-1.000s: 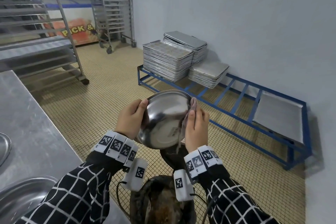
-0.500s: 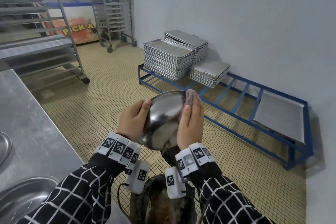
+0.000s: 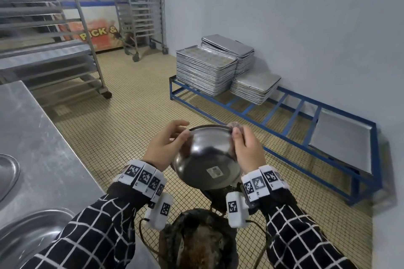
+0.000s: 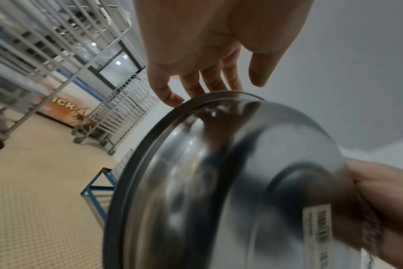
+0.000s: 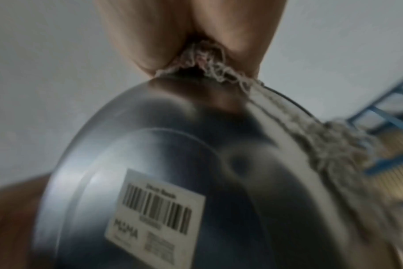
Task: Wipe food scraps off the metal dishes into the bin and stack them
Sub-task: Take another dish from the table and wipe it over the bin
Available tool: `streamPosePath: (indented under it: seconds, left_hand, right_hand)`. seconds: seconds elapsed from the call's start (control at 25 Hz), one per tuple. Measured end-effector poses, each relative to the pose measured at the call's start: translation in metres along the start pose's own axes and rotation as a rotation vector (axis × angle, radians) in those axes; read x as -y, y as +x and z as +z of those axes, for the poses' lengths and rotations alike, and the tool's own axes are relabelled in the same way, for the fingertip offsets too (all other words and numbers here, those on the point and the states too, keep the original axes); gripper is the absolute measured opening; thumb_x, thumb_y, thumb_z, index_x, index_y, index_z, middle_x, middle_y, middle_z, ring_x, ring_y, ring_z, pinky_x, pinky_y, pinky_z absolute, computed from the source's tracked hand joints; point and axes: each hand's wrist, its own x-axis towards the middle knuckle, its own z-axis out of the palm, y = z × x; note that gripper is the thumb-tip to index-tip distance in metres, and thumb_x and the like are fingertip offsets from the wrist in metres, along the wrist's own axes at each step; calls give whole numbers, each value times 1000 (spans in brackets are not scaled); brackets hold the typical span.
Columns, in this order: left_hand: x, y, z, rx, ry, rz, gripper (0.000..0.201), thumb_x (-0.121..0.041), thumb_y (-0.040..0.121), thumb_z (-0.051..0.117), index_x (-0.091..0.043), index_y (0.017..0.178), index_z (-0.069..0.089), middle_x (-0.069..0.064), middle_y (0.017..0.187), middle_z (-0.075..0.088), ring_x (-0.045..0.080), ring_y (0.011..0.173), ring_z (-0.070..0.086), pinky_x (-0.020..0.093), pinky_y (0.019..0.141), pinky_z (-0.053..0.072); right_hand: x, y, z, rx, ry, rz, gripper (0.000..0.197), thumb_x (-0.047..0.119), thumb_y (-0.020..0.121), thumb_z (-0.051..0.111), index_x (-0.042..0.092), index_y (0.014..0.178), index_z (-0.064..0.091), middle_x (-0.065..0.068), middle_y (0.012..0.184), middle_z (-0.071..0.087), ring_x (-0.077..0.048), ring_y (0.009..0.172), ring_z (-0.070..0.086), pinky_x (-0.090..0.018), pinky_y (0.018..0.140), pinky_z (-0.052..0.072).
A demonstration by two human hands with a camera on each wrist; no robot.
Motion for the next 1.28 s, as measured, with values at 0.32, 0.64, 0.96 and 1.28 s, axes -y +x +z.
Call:
streamPosePath:
  seconds: [0.32, 0.64, 0.96, 1.28]
  left_hand:
    - [-15, 5, 12, -51, 299, 45, 28, -36, 97, 48, -19, 80, 62, -3, 71, 60, 15, 70, 55, 29, 65, 43]
    - [-19, 6, 13, -164, 76, -4, 30, -33, 98, 46, -20, 74, 58, -3, 65, 56, 14, 62, 50, 29, 61, 40]
    - [-21, 4, 7, -161, -60, -29, 34, -35, 99, 44, -11, 82, 60, 13, 77, 59, 30, 73, 55, 47, 76, 47]
    - [-38, 2, 13, -115, 18, 38, 31, -28, 100, 44, -21, 71, 53, -5, 64, 50, 10, 60, 45, 26, 61, 37]
  right_hand:
    - [14, 7, 18, -23, -231, -327, 26, 27, 100, 40, 11, 112, 57, 4, 102, 58, -11, 93, 52, -25, 82, 44]
    - [11, -24, 45, -128, -252, -547, 39, 26, 100, 37, 22, 138, 39, 7, 148, 36, -16, 143, 24, -51, 112, 30]
    - [10, -1, 23, -198, 55, -118, 43, 29, 102, 34, 22, 144, 36, 8, 147, 37, 7, 122, 36, -11, 99, 40]
    - [31, -32, 51, -187, -332, -447, 51, 31, 98, 32, 17, 147, 33, -4, 158, 18, -20, 148, 1, -30, 120, 4]
